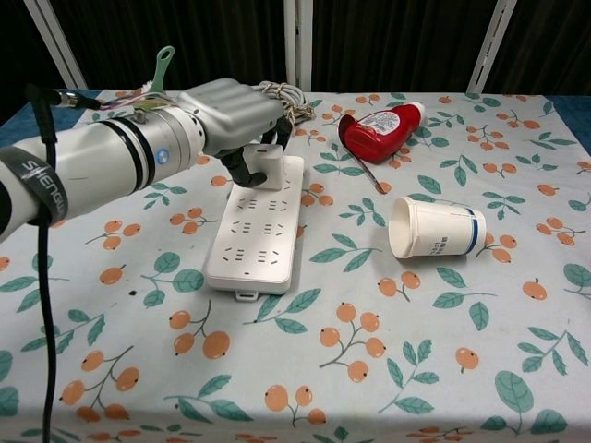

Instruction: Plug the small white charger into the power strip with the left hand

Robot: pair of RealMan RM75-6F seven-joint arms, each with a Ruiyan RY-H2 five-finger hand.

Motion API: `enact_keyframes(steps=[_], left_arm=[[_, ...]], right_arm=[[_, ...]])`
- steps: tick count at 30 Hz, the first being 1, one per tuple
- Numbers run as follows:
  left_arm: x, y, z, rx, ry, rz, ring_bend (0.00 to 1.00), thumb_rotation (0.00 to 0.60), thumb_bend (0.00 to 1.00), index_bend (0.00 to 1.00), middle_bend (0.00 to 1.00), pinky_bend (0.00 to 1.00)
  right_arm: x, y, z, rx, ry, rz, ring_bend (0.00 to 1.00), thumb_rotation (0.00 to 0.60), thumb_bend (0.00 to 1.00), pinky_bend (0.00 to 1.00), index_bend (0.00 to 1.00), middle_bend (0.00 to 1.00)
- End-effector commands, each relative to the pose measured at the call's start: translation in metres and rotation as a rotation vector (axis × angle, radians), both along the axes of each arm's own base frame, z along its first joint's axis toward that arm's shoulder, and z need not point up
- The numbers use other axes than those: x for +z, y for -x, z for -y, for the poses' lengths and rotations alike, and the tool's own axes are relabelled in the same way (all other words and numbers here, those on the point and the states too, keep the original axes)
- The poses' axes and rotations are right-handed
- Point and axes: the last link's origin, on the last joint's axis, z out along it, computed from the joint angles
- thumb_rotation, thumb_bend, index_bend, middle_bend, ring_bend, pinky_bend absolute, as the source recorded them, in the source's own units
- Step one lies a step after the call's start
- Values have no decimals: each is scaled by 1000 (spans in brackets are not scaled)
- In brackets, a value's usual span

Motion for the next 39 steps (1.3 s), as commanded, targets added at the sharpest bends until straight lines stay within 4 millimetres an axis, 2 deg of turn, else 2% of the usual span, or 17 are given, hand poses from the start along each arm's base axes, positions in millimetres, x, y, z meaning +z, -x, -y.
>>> enact_keyframes(steps=[1,28,33,35,37,39], left_arm=[[-1,-2,1,-5,0,-2,584,600,542,709,784,165],[-6,3,-3,47,18,4,580,600,542,693,767,162],[-4,2,-2,43,16,10,542,600,539,572,684,160],[-3,3,-2,45,17,10,501,600,527,478,610,158],[0,3,-2,47,11,12,456,600,473,396,543,157],[2,3,-2,52,4,21,405,600,358,322,471,157]], right_arm=[[0,0,0,0,2,0,0,600,147,0,0,0],[1,2,-1,-9,6,1,0,600,146,0,0,0],[1,1,-2,-9,6,2,0,600,146,0,0,1],[1,2,-2,-9,6,2,0,600,147,0,0,3],[1,2,-2,-8,8,2,0,600,147,0,0,4],[2,1,-2,-6,10,5,0,600,147,0,0,4]])
